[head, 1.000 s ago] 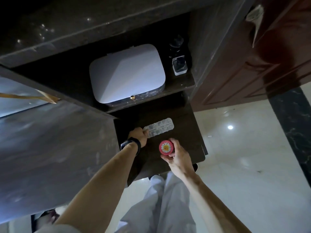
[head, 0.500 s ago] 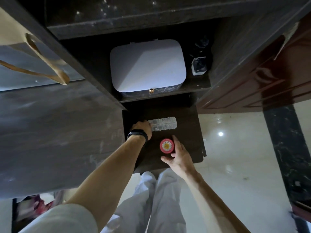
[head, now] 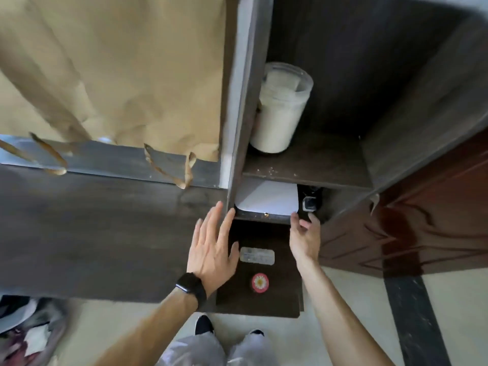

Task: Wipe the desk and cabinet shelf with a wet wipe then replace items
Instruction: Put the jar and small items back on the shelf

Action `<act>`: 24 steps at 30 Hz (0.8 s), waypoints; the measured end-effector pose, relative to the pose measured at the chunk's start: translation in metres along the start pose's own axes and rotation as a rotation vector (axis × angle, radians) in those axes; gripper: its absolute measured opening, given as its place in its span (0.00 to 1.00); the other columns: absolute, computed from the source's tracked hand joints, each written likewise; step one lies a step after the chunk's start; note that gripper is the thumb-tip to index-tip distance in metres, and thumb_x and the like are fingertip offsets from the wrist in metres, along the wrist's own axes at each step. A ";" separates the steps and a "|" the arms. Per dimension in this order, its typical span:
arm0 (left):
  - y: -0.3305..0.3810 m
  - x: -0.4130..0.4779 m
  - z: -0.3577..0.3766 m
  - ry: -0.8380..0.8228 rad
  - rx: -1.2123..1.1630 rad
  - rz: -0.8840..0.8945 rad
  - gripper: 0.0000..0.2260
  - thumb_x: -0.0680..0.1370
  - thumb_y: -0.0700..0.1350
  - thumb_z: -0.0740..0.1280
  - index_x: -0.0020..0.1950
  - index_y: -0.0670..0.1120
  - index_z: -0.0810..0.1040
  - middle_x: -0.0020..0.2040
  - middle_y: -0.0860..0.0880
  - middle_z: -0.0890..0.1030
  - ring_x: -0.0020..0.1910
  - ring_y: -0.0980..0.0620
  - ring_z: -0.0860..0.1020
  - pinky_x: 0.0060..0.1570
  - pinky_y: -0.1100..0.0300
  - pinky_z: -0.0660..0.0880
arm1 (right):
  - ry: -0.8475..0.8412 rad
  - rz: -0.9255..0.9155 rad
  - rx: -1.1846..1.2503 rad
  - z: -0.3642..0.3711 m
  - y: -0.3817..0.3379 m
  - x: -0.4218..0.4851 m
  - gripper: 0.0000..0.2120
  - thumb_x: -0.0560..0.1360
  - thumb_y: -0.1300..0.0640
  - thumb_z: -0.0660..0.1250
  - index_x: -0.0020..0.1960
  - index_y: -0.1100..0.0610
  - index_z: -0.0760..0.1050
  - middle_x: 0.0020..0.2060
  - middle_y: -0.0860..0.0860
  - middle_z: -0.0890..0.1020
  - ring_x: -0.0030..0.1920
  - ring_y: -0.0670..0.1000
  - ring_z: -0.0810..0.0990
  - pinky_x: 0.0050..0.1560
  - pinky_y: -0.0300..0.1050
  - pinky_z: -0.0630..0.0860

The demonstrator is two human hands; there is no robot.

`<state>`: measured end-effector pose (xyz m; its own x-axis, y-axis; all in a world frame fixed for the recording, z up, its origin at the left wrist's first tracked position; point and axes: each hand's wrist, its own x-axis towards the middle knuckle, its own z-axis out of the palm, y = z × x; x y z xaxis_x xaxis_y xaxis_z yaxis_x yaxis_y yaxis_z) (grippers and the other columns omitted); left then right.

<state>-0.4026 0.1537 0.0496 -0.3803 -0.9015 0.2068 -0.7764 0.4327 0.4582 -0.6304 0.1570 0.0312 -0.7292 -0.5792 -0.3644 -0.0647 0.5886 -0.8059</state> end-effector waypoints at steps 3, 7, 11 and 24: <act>0.005 0.021 -0.035 0.101 0.160 0.150 0.42 0.75 0.50 0.66 0.81 0.48 0.44 0.81 0.47 0.42 0.80 0.47 0.44 0.76 0.41 0.47 | -0.056 0.154 0.068 0.010 -0.021 0.010 0.42 0.70 0.26 0.63 0.76 0.49 0.64 0.56 0.53 0.81 0.40 0.51 0.80 0.37 0.46 0.80; 0.016 0.044 -0.053 0.059 0.275 0.153 0.42 0.74 0.49 0.65 0.81 0.44 0.44 0.81 0.49 0.41 0.80 0.50 0.43 0.77 0.42 0.49 | -0.119 0.214 0.118 0.018 -0.026 0.013 0.35 0.76 0.35 0.64 0.77 0.51 0.62 0.63 0.55 0.78 0.49 0.53 0.83 0.37 0.43 0.78; 0.031 0.034 -0.044 0.020 0.195 0.067 0.42 0.73 0.45 0.64 0.81 0.43 0.42 0.80 0.49 0.36 0.79 0.52 0.38 0.77 0.46 0.46 | -0.156 0.260 0.276 0.014 -0.024 0.001 0.24 0.77 0.44 0.69 0.68 0.51 0.68 0.61 0.56 0.77 0.55 0.57 0.81 0.44 0.50 0.79; 0.056 -0.026 0.002 -0.204 -1.219 -1.065 0.40 0.71 0.62 0.73 0.78 0.57 0.59 0.71 0.48 0.74 0.63 0.43 0.78 0.65 0.45 0.73 | -0.282 0.323 0.537 -0.048 0.023 -0.100 0.19 0.77 0.64 0.69 0.66 0.56 0.69 0.50 0.51 0.79 0.50 0.49 0.79 0.60 0.52 0.78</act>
<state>-0.4372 0.2015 0.0680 -0.0961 -0.7093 -0.6983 0.0803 -0.7048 0.7049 -0.5917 0.2551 0.0717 -0.4451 -0.5895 -0.6740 0.5256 0.4374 -0.7297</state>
